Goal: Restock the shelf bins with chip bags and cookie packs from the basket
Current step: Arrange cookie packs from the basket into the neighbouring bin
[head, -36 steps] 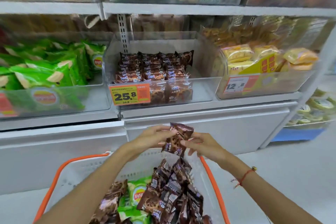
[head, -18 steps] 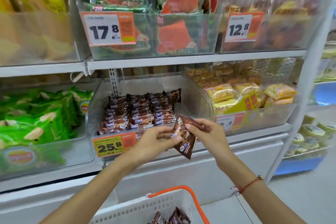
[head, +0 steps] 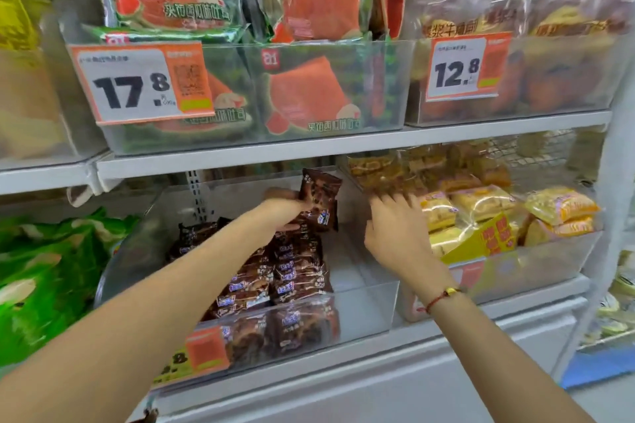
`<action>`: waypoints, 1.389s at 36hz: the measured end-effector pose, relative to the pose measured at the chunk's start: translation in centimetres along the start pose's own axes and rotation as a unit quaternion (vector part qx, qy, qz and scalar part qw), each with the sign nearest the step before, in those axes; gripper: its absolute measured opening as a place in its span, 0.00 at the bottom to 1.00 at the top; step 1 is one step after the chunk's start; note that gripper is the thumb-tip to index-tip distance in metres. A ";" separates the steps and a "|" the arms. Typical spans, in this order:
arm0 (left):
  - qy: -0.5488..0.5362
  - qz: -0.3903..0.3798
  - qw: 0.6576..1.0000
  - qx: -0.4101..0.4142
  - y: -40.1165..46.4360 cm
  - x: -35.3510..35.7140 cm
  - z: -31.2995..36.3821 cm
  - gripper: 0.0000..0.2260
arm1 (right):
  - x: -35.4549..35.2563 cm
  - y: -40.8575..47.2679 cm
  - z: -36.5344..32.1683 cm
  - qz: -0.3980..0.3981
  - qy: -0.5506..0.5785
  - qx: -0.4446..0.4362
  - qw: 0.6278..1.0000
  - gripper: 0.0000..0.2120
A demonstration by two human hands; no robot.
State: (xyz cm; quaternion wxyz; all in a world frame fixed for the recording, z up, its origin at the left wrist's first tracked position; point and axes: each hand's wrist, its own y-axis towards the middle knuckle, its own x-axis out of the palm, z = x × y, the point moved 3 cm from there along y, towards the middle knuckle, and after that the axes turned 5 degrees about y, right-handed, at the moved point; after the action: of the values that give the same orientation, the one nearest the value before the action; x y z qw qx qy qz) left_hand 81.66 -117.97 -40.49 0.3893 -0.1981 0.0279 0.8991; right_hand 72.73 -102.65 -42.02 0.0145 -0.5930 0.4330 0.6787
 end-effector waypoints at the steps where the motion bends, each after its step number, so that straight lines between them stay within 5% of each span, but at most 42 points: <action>1: 0.007 0.007 1.000 0.004 1.2 0.3 -0.1 0.14 | 0.2 0.1 0.1 0.011 0.004 0.004 1.000 0.09; 7: 0.172 0.052 0.976 0.120 5.3 1.8 -1.3 0.05 | 0.7 0.5 0.4 0.041 0.006 0.003 0.999 0.08; 18: 0.444 0.004 0.868 0.221 7.4 2.3 -2.5 0.16 | 0.8 0.2 0.5 0.025 0.013 0.006 1.000 0.18; 22: 0.490 0.050 0.838 0.233 8.6 3.3 -2.6 0.16 | 0.9 0.2 0.4 0.025 0.013 0.010 1.000 0.18; 37: 0.482 0.120 0.824 0.272 9.9 3.3 -1.9 0.11 | 0.9 0.2 0.4 0.024 0.006 0.007 1.000 0.19; 50: 0.526 -0.007 0.834 0.166 9.9 4.4 -2.0 0.18 | 1.0 0.3 0.6 0.000 -0.005 -0.001 1.000 0.19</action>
State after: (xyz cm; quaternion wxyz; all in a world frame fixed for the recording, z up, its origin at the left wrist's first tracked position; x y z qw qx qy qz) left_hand 72.61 -122.24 -45.06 0.3488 -0.5742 0.3757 0.6383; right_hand 71.85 -102.98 -42.71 0.0164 -0.5895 0.4324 0.6821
